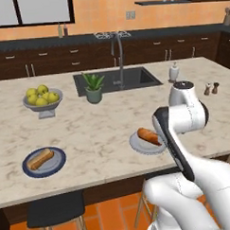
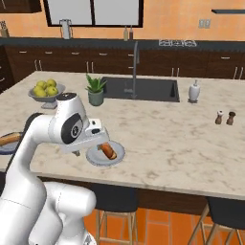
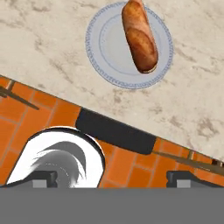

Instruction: Place one bun and one sausage from the bowl on each plate.

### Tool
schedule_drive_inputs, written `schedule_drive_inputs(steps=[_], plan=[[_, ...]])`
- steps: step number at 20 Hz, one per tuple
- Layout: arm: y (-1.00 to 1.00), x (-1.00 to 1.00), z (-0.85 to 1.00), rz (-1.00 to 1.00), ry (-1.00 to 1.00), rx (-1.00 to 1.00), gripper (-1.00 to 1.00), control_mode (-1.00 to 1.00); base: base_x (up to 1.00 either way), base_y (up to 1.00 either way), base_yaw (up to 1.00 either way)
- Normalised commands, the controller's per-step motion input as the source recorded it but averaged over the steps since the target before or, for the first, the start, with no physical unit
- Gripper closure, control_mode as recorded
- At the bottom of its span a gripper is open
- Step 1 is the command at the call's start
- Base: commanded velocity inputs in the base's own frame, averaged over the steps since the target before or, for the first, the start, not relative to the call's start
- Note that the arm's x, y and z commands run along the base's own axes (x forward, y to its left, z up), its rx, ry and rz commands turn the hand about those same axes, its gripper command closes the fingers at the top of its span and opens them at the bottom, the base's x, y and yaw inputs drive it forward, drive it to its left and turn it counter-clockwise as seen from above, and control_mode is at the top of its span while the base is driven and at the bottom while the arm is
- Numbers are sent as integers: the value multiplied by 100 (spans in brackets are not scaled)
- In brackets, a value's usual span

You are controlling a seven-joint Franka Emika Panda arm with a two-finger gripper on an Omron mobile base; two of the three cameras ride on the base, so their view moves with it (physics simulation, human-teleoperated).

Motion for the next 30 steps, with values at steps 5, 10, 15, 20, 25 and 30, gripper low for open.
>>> schedule_drive_inputs(steps=[5, 10, 15, 20, 25, 30], plan=[[0, 0, 0, 0, 0, 0, -100, 100, -20, -88, -9], [0, 0, 0, 0, 0, 0, -100, 100, 0, -100, -13], [0, 0, 0, 0, 0, 0, -100, 100, 0, -100, -14], [0, 0, 0, 0, 0, 0, -100, 100, 2, -100, -10], [0, 0, 0, 0, 0, 0, -100, 100, 34, -99, -3], [0, 0, 0, 0, 0, 0, -100, 100, 66, -38, 4]])
